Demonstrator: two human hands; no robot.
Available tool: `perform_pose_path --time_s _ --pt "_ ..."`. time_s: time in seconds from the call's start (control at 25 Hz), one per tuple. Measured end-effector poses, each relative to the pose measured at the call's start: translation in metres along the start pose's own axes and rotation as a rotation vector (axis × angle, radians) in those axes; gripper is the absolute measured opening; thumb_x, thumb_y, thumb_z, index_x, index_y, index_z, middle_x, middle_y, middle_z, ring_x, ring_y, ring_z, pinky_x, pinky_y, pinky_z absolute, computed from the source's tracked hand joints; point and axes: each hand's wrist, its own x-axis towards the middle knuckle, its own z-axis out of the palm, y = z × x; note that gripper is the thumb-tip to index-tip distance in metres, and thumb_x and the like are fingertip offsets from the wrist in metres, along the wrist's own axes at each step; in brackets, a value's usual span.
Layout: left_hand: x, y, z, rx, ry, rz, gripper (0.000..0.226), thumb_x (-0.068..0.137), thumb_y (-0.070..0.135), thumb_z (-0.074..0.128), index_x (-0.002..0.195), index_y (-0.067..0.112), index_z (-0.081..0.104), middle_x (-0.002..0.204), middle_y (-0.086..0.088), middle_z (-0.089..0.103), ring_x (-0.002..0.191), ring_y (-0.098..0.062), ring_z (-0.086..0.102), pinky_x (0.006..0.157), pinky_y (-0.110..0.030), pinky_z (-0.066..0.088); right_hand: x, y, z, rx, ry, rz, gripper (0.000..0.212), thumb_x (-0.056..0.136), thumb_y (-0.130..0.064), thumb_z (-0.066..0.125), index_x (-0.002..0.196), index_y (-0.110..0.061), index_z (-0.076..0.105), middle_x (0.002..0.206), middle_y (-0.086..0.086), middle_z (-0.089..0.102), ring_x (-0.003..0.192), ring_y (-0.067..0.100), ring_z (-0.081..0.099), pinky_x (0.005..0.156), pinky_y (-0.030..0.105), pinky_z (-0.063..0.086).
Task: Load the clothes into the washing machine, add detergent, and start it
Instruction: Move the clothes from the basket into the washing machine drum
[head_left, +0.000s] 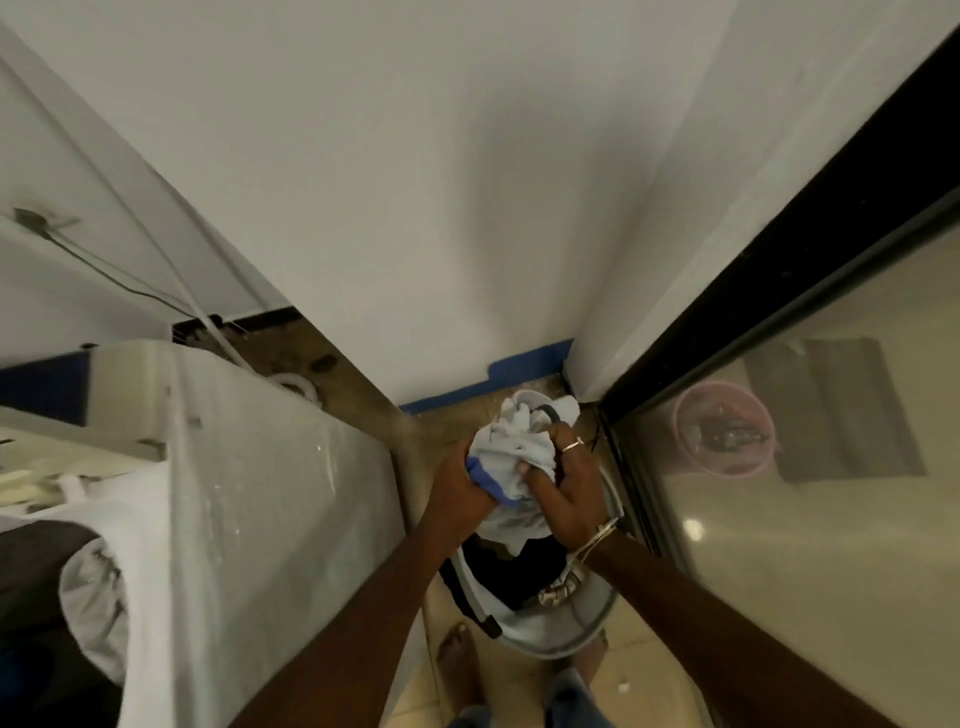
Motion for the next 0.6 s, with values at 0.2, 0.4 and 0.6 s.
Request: perform_pose_path --time_s 0.2,0.4,0.6 --pt "-0.031 0.064 -0.079 -0.538 0.282 -0.337 0.037 0.080 -0.001 0.071 0.113 0.005 0.057 0.104 -0.014 0.070 0.102 -0.037 0.067 0.097 -0.050 0.050 0.015 -0.096 -0.005 0.043 0.147 -0.053 0.063 0.093 -0.048 0.056 0.138 -0.006 0.042 0.133 0.009 0.052 0.126 0.025 0.051 0.105 0.040 0.043" --pt "-0.140 0.126 -0.190 -1.313 0.007 0.105 0.010 0.083 0.014 0.062 0.090 0.016 0.069 0.065 0.005 0.068 0.062 -0.007 0.066 0.063 -0.025 0.058 0.002 -0.176 0.035 0.265 -0.009 0.172 0.073 0.090 -0.068 0.044 0.149 -0.025 0.032 0.142 -0.015 0.046 0.126 -0.012 0.045 0.104 0.013 0.038" --pt "-0.202 0.087 -0.286 -1.758 0.114 0.096 0.014 0.053 0.007 0.071 0.061 0.018 0.076 0.065 -0.003 0.071 0.064 -0.020 0.071 0.057 -0.029 0.058 -0.024 -0.263 0.138 0.518 -0.314 0.304 0.053 0.087 -0.060 0.061 0.115 -0.015 0.057 0.109 0.001 0.067 0.101 0.004 0.066 0.103 0.047 0.046"
